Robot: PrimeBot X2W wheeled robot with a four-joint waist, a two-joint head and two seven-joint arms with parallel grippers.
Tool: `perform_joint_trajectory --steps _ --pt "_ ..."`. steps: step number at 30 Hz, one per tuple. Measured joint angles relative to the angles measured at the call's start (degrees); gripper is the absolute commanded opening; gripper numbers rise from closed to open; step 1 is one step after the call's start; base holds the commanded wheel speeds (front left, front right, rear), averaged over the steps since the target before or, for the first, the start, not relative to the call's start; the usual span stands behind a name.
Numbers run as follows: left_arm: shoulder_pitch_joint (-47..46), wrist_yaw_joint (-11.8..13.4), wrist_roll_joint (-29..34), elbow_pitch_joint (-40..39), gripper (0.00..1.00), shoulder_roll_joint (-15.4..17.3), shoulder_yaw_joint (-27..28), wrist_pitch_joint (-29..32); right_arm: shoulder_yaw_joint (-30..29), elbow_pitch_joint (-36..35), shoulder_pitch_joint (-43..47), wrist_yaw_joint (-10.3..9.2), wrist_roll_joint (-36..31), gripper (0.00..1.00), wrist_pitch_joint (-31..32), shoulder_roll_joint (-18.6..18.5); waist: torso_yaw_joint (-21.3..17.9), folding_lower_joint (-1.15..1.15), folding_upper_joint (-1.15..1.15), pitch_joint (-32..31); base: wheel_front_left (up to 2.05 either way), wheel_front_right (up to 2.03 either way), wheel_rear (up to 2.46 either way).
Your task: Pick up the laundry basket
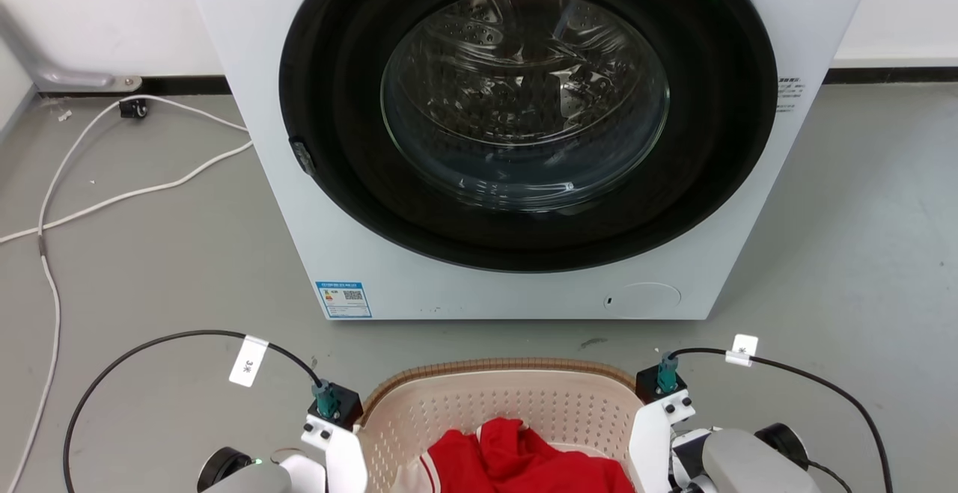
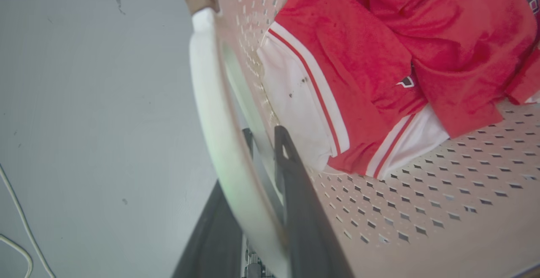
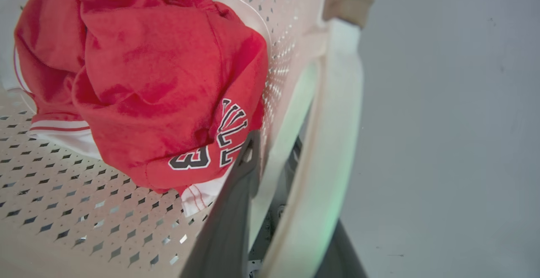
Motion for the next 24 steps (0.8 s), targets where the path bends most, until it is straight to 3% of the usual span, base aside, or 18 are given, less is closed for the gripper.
perform_joint_trajectory --steps 24 --pt "1.3 0.1 -1.9 -1.2 0.00 0.5 -2.0 -0.1 6.4 -1.6 1.3 0.00 8.2 0.00 0.2 -2.5 0.3 0.00 0.00 -1.4 0.00 0.00 0.00"
